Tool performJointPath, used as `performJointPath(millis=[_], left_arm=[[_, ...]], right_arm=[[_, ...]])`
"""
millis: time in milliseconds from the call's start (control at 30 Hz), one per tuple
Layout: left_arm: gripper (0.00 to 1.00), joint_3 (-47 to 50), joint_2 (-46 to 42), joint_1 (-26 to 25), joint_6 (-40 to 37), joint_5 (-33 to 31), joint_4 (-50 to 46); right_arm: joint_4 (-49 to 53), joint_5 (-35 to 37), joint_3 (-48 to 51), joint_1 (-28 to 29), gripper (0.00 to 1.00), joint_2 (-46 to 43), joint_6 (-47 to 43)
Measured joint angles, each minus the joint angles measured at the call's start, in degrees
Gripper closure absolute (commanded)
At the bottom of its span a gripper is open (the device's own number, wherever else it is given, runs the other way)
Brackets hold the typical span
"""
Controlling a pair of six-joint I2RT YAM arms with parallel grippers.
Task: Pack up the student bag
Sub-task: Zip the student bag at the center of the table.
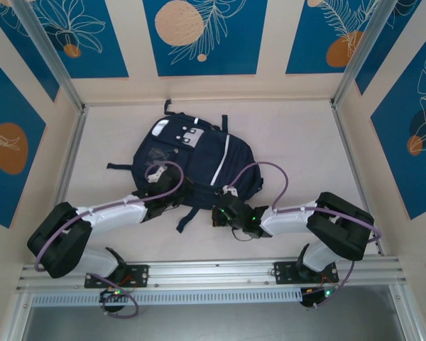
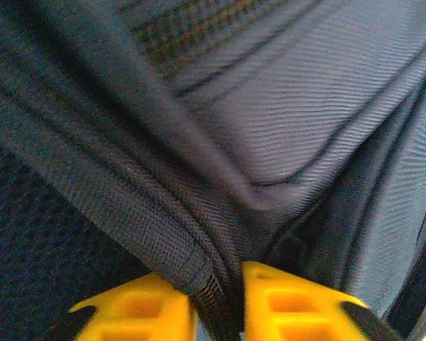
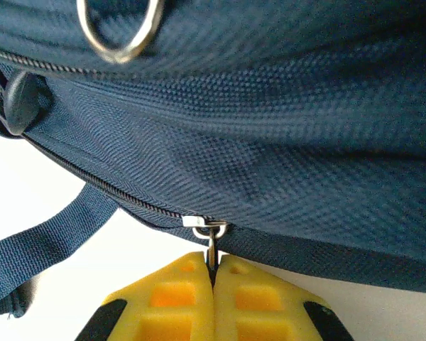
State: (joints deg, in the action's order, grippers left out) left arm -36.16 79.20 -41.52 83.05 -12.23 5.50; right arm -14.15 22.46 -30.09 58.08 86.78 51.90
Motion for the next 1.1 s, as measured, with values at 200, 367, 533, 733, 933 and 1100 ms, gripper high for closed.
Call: performJointPath(millis=[200,367,533,733,933,1100], left_arm=[[1.0,-0.11,-1.92,0.26,-0.26,-0.35,-1.7],[1.0,-0.11,-3.85,1.05,-1.42,-0.26,-3.85],[1.0,0.13,-6.16,2.86,-2.78,0.02,-6.25],[1.0,0.5,-9.57,4.9,-5.92,1.53,-9.51],[1.0,-1.81,-12.46,8.04,-13.27,3.48,-17.51],[1.0,-2.8,-15.65,14.12,-20.35,7.02,-23.8]], right_arm=[[0.7,0.13,0.9,-0.74,1.0,-2.29,-0.5],[1.01,0.22,2.4,-1.62,1.0,-4.44,-1.73],[1.31,0.22,3.72,-2.21,1.0,-6.12,-3.17],[1.27,-0.33,4.46,-2.29,1.0,-7.78,-6.23],[0.24,-3.26,4.24,-1.46,1.0,-8.13,-10.27],[-0.81,-5.27,0.33,2.01,1.0,-3.91,-10.49]])
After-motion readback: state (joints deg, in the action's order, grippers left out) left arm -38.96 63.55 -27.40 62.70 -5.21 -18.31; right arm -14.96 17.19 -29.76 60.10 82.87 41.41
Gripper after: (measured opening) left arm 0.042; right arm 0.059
